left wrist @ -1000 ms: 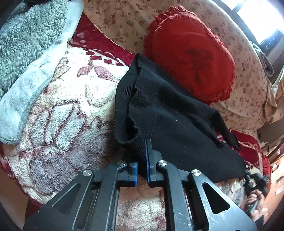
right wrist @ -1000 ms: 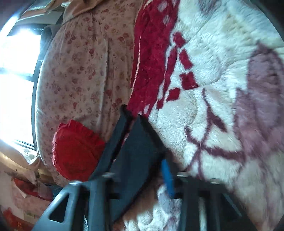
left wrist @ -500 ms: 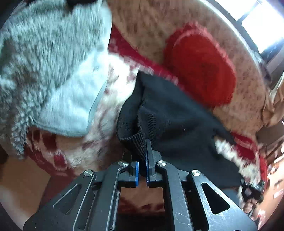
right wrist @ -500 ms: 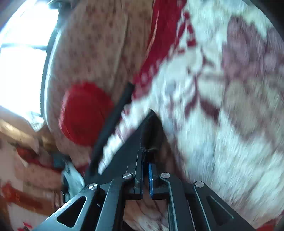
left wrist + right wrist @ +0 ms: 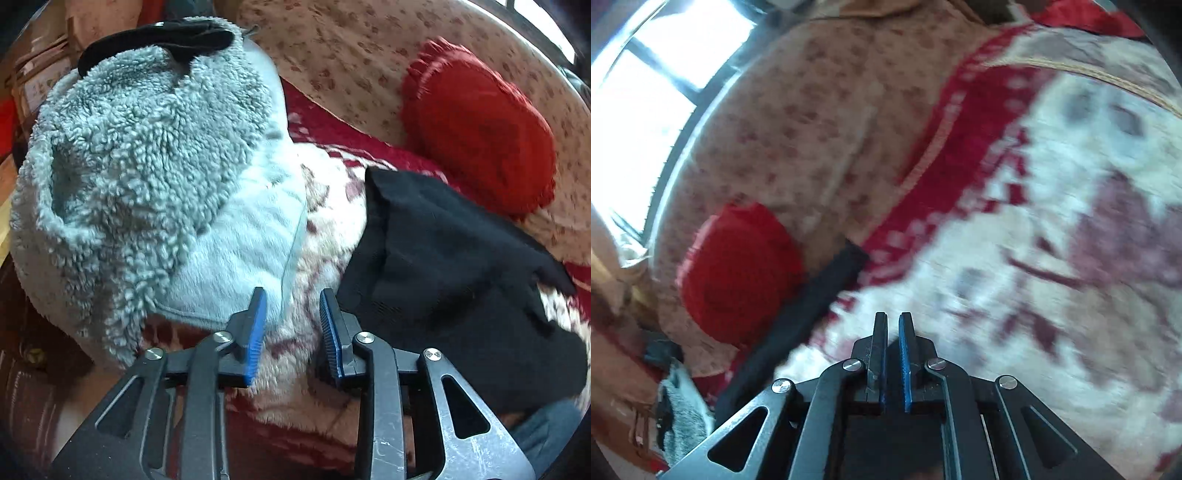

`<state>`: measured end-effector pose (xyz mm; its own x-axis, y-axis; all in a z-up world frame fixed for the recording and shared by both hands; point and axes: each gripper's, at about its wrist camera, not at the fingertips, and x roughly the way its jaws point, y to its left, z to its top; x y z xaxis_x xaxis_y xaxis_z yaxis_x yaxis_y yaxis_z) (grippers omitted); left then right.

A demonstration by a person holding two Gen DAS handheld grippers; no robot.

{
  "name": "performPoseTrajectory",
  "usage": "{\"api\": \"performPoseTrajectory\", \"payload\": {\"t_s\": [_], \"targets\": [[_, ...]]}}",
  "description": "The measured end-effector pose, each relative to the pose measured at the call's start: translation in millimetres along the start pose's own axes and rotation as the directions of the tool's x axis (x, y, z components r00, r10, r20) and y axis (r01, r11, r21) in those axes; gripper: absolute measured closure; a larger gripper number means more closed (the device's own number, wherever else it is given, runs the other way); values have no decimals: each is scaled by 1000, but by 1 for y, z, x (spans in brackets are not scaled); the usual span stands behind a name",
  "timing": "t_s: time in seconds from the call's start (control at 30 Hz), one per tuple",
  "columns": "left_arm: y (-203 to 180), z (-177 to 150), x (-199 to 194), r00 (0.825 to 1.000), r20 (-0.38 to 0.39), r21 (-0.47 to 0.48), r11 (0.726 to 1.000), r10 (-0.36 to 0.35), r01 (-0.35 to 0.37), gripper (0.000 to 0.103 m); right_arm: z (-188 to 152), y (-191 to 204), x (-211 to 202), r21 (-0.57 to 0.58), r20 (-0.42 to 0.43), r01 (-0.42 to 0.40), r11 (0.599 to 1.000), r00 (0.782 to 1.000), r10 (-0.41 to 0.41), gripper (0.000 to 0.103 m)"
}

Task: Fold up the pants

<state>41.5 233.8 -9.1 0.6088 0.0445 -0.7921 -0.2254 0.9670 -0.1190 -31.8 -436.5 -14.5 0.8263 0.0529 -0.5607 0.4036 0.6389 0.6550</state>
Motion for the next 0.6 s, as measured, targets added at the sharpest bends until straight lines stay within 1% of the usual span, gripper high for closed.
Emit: {"api": "performPoseTrajectory", "payload": {"t_s": [0.03, 0.07, 0.1, 0.13, 0.17, 0.2, 0.23, 0.27, 0.3, 0.33, 0.37, 0.4, 0.47, 0.5, 0.6], "targets": [[-1, 4, -1, 1000, 3, -5, 1000, -12, 12, 75, 3, 8, 9, 2, 0, -37, 999, 999, 37, 95], [-9, 10, -2, 999, 10, -11, 999, -34, 34, 75, 4, 16, 15, 4, -1, -59, 998, 998, 59, 90], [-15, 15, -3, 998, 18, -10, 998, -56, 56, 75, 8, 23, 25, 15, -4, -90, 996, 996, 90, 82], [-23, 19, -3, 996, 27, -3, 997, -83, 83, 75, 12, 27, 36, 31, -2, -119, 992, 993, 119, 78], [-32, 23, -3, 993, 36, 12, 994, -111, 111, 72, 15, 30, 47, 47, -3, -143, 989, 990, 143, 73], [-45, 25, -3, 989, 44, 31, 990, -143, 141, 68, 19, 31, 57, 71, -11, -158, 985, 987, 159, 73], [-53, 25, -3, 985, 49, 45, 986, -164, 162, 59, 20, 31, 62, 99, -14, -166, 981, 986, 168, 73], [-63, 26, 1, 982, 51, 66, 982, -181, 177, 55, 23, 30, 70, 127, -14, -183, 975, 982, 186, 73], [-77, 23, 6, 980, 48, 91, 978, -191, 186, 55, 26, 28, 80, 154, -21, -199, 968, 979, 205, 73], [-85, 21, 10, 979, 38, 109, 975, -201, 196, 55, 27, 25, 84, 168, -29, -188, 968, 980, 196, 73], [-95, 16, 22, 978, 9, 130, 970, -207, 204, 55, 29, 24, 92, 184, -39, -169, 968, 983, 179, 73], [-101, 16, 34, 981, -15, 135, 971, -196, 196, 55, 31, 22, 98, 195, -49, -161, 967, 984, 173, 73], [-106, 10, 49, 985, -40, 125, 977, -170, 173, 55, 33, 16, 111, 244, -71, -178, 953, 977, 201, 73], [-105, 8, 50, 985, -30, 115, 978, -169, 171, 54, 35, 16, 119, 250, -82, -185, 950, 974, 211, 73], [-106, 9, 52, 986, -44, 122, 979, -160, 165, 52, 39, 13, 136, 260, -82, -142, 955, 982, 169, 73]]}}
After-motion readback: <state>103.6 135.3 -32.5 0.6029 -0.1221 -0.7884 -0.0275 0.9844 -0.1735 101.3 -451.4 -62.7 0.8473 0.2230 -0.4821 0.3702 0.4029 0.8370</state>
